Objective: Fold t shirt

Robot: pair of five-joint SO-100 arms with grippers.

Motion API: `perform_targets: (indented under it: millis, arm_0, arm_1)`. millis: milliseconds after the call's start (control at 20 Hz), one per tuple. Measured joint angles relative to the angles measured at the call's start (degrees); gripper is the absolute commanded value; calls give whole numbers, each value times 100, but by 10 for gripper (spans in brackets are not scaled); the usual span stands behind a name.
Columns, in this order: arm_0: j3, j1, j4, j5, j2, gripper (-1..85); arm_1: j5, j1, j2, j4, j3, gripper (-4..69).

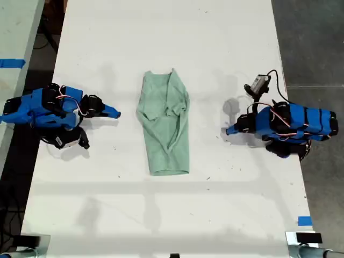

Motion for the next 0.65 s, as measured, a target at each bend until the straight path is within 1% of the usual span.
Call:
perform_targets:
  millis: [200,350,650]
  arm_0:
    - [0,9,0,0,0,0]
    - [0,0,0,0,0,0]
    - [0,0,-18,0,0,0]
  arm_1:
    - [0,0,0,88,0,-8]
    - [0,167,0,220,0,-8]
    - [-18,264,0,290,0,-6]
